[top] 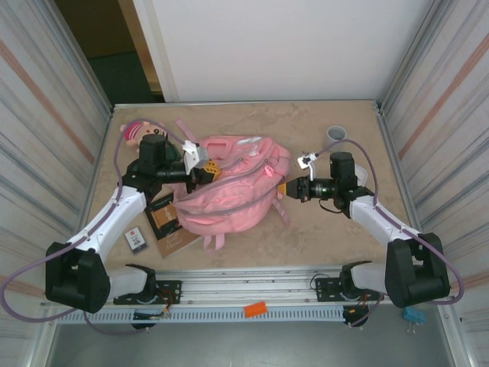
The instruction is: Pack books, pencil case, and school supplies into a backpack
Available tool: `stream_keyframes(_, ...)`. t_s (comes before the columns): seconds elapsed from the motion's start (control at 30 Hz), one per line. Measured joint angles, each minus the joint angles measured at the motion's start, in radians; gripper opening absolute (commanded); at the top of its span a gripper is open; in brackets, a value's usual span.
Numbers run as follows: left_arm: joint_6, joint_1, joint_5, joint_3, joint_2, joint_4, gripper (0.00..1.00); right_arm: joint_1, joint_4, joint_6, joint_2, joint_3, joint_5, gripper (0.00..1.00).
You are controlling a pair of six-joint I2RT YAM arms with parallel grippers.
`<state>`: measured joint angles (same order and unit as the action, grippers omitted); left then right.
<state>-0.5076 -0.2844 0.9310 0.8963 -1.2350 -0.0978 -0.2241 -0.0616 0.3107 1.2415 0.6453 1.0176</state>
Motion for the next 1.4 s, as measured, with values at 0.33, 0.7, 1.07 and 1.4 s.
stream_keyframes(0.33,0.054,-0.145,-0.314,-0.059,0.014,0.134,0.00,-0.166,0.054,0.053,-0.050,0.033,-0.059,0.00)
stream_keyframes(0.7,0.121,-0.178,-0.428,-0.069,-0.015,0.207,0.00,-0.335,0.168,0.064,-0.127,0.060,-0.365,0.00)
stream_keyframes(1.07,0.154,-0.203,-0.432,-0.069,-0.031,0.228,0.00,-0.370,0.180,0.063,-0.129,0.060,-0.532,0.13)
stream_keyframes(1.4,0.183,-0.209,-0.438,-0.069,-0.032,0.233,0.00,-0.390,0.192,0.063,-0.129,0.060,-0.577,0.19)
